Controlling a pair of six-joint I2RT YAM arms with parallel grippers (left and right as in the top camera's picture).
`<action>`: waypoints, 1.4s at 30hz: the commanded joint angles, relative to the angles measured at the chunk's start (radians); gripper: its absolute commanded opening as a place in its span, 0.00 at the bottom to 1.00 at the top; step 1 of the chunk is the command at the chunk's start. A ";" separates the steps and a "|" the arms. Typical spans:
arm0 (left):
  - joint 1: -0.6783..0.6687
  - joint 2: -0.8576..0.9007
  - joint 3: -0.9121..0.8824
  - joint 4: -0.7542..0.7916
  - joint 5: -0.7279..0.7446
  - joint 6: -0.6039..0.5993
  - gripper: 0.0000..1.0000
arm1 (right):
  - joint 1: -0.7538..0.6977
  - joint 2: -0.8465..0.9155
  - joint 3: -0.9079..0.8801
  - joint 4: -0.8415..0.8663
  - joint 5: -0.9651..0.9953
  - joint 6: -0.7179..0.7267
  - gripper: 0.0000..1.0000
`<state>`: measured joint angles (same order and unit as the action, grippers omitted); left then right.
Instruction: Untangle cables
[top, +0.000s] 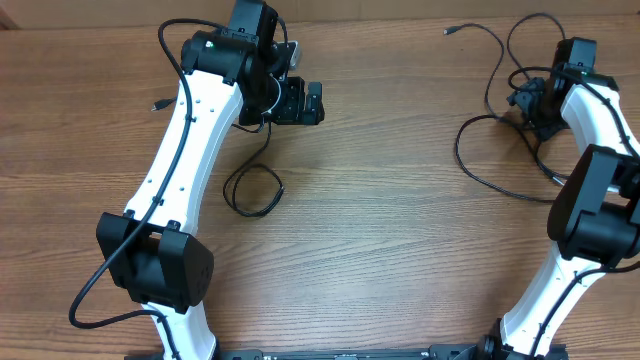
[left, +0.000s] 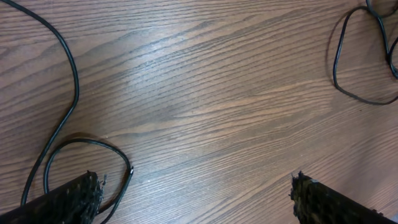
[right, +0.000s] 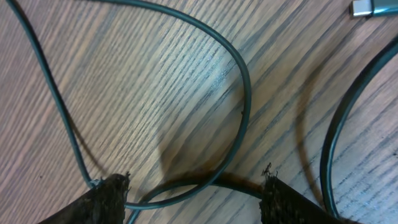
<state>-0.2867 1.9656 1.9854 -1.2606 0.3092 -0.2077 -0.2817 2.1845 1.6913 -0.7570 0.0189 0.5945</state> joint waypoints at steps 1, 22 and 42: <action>-0.004 -0.007 0.024 0.002 -0.006 -0.010 0.99 | -0.002 0.055 0.010 0.009 0.005 0.008 0.69; -0.004 -0.007 0.024 0.002 -0.006 -0.010 1.00 | 0.001 0.132 0.010 0.129 -0.074 0.009 0.29; -0.004 -0.007 0.024 0.002 -0.006 -0.010 1.00 | -0.073 0.131 0.256 0.179 -0.200 0.026 0.37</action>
<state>-0.2867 1.9656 1.9850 -1.2606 0.3096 -0.2077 -0.3321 2.3184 1.8729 -0.5728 -0.1715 0.6243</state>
